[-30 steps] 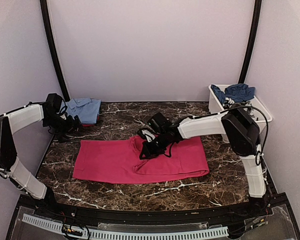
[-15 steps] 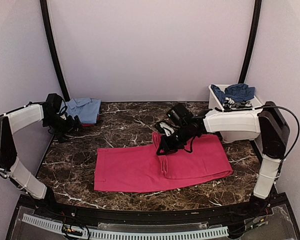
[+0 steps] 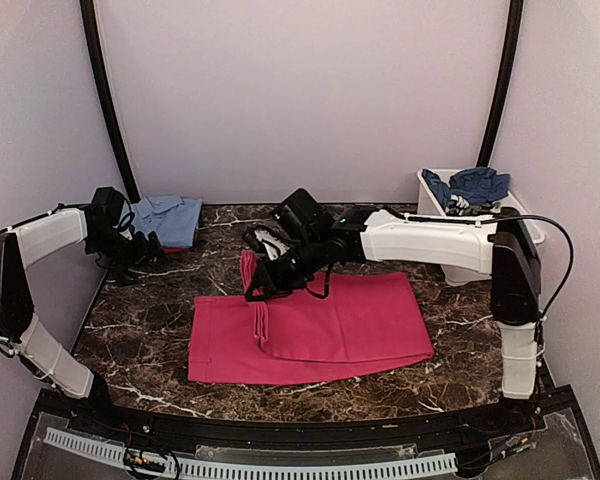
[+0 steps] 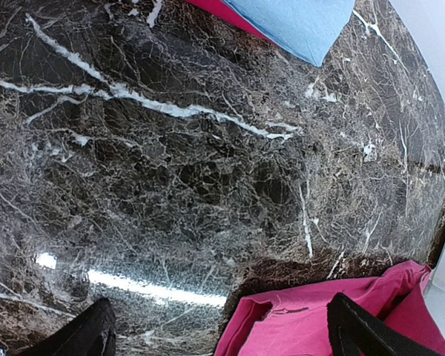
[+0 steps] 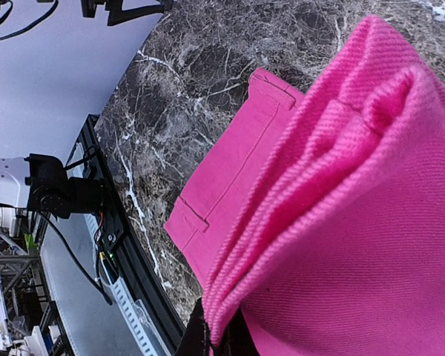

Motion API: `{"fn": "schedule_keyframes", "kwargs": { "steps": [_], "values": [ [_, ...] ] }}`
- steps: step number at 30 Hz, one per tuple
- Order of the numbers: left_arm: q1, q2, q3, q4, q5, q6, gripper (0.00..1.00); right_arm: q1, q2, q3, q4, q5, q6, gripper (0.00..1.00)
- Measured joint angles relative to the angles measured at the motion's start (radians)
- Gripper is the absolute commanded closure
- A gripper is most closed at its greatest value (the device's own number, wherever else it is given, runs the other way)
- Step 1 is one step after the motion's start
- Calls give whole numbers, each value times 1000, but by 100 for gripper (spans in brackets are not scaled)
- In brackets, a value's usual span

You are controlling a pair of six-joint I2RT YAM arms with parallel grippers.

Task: Fold and stack the mixed laundry pile
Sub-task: Fold the 1/3-rectangle-folded trousers at the center of the board.

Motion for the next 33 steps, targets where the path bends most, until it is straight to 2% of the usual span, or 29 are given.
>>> {"fn": "schedule_keyframes", "kwargs": {
  "steps": [9, 21, 33],
  "values": [
    [7, 0, 0, -2, -3, 10, 1, 36, 210, 186, -5, -37, 71, 100],
    [11, 3, 0, -2, -2, 18, 1, 76, 233, 252, 14, -119, 150, 100],
    [12, 21, 0, -2, 0, 18, 1, 80, 366, 400, 43, -169, 214, 100]
  ]
}}
